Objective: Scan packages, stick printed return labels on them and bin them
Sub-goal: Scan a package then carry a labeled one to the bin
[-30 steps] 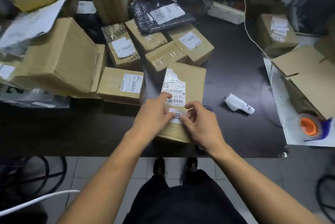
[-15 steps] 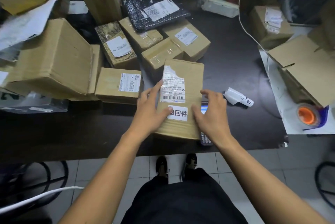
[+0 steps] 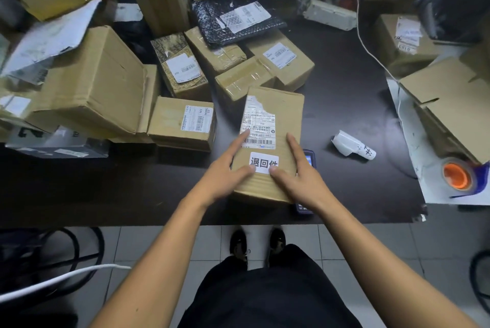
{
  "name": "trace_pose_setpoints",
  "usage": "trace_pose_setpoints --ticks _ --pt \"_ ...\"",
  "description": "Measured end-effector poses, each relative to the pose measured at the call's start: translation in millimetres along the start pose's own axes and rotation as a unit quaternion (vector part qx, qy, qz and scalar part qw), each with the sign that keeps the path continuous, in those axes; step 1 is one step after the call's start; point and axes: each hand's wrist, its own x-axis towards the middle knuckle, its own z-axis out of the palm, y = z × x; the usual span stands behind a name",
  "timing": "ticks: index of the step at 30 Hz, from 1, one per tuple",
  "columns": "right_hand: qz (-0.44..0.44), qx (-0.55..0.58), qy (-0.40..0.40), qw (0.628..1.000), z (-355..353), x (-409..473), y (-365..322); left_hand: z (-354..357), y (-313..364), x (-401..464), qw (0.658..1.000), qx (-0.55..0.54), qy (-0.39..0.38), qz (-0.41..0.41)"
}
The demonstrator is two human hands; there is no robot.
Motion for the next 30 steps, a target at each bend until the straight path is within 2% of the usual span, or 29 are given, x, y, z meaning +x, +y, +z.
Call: trace_pose_setpoints --ticks 7,17,23,30 --pt "-0.042 -0.015 -0.017 0.999 -6.0 -9.5 11.2 17.8 10.1 -25.6 1.000 0.008 0.023 -0.011" --pt "-0.134 -0.078 -0.138 0.978 -11.0 -57.1 35.0 73.5 -0.3 -125.2 0.983 -0.044 0.170 -0.043" --pt "-0.191 -0.131 -0.218 0.948 29.9 -99.0 30.5 83.9 -35.4 -203.6 0.957 -0.130 0.255 -0.050" --pt "-0.242 -0.169 -0.332 0.896 118.6 -169.3 12.8 76.2 -89.7 -322.3 0.906 -0.191 0.373 -0.054"
